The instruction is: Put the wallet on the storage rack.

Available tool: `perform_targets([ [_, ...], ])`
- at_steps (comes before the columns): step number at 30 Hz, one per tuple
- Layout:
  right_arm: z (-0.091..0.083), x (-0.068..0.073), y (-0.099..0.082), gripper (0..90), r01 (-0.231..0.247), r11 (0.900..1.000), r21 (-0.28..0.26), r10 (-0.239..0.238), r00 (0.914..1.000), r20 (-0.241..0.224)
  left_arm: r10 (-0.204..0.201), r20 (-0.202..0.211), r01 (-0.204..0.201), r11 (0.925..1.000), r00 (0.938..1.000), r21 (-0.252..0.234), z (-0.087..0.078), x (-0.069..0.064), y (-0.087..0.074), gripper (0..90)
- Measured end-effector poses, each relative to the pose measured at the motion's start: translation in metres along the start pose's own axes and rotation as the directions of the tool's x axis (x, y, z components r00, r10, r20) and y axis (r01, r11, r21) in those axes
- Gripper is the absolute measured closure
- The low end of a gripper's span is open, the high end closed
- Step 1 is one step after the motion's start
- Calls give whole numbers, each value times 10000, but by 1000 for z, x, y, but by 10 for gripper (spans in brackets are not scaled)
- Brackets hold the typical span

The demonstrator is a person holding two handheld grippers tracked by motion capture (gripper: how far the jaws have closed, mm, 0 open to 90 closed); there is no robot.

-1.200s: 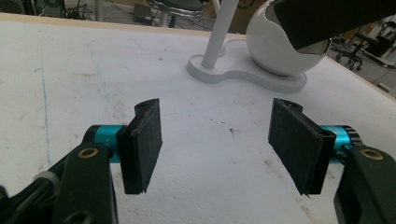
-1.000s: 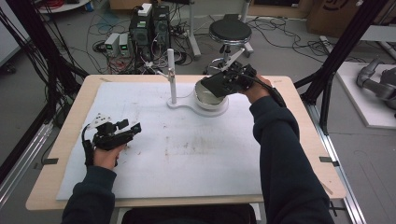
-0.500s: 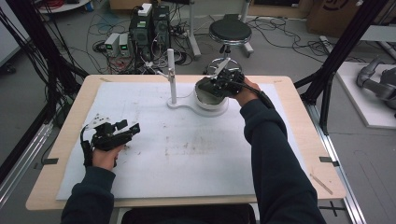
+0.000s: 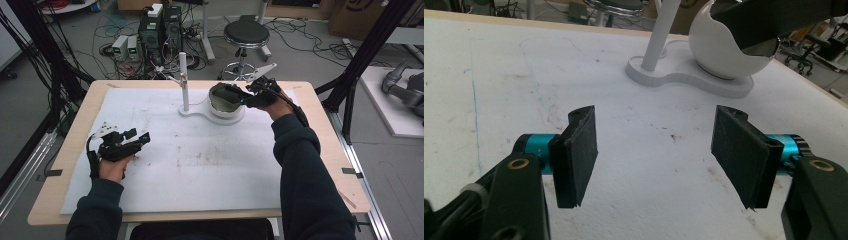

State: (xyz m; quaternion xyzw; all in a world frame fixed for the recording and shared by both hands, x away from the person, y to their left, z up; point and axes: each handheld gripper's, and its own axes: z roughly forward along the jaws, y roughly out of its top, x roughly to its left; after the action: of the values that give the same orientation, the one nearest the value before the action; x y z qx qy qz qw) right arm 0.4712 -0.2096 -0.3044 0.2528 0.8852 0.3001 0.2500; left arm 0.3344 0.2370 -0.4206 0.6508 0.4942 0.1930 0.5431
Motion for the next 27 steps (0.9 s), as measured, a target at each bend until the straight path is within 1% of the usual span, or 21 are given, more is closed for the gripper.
perform_targets([
  [7, -4, -2, -5, 481, -241, 9997, -15, 241, 9997, -87, -8, 4, 8, 10000, 10000, 5, 0, -1, 0, 348],
  [9, -4, -1, -8, 489, -334, 9993, -169, 333, 9994, -52, 2, 21, -2, 10000, 10000, 23, 0, -1, 0, 348],
  [10, -4, 0, -10, 489, -519, 9986, -67, 519, 9986, -54, 2, 22, -2, 10000, 10000, 33, 0, -1, -1, 348],
  [12, -3, 0, -17, 490, -633, 9979, -116, 632, 9979, -109, 17, -10, -17, 10000, 10000, 56, 0, -1, -1, 348],
  [13, -2, -1, -25, 491, -964, 9951, -222, 957, 9950, -279, 32, -4, -32, 10000, 10000, 49, 0, -1, -1, 348],
  [14, -2, -1, -25, 491, -964, 9951, -222, 957, 9950, -279, 14, 2, -14, 10000, 10000, 54, 0, -1, -1, 348],
  [15, -1, -1, -27, 497, -1103, 9934, -302, 1094, 9935, -314, 36, 29, -36, 10000, 10000, 73, 1, -1, -1, 349],
  [16, -1, -1, -31, 515, -1343, 9892, -595, 1320, 9904, -406, 23, 20, -23, 10000, 10000, 75, 1, -1, -1, 349],
  [17, 0, -1, -33, 517, -1545, 9855, -699, 1511, 9872, -520, 33, 23, -33, 10000, 10000, 84, 1, -2, -1, 349],
  [18, 2, -1, -34, 517, -1617, 9843, -702, 1579, 9858, -574, 11, 45, -12, 10000, 10000, 87, 1, -2, -1, 349],
  [20, 3, 1, -34, 519, -1620, 9833, -825, 1578, 9859, -549, 4, 45, -4, 9999, 10000, 109, 1, -2, -1, 349],
  [21, 3, 2, -33, 536, -1533, 9837, -941, 1486, 9874, -551, 8, 37, -9, 9999, 10000, 117, 1, -2, -1, 349],
  [23, 1, 4, -30, 602, -1219, 9859, -1150, 1164, 9918, -533, -12, 29, 11, 9999, 10000, 105, 2, -2, -1, 349],
  [24, 1, 5, -28, 625, -994, 9870, -1263, 954, 9947, -375, -16, 34, 16, 9999, 10000, 106, 2, -2, -1, 349],
  [26, -1, 8, -27, 686, -798, 9882, -1306, 756, 9965, -367, -12, 36, 11, 9999, 10000, 110, 2, -2, -1, 349],
  [27, -1, 8, -26, 690, -666, 9882, -1377, 637, 9976, -254, -12, 41, 12, 9999, 10000, 115, 2, -2, -2, 349],
])
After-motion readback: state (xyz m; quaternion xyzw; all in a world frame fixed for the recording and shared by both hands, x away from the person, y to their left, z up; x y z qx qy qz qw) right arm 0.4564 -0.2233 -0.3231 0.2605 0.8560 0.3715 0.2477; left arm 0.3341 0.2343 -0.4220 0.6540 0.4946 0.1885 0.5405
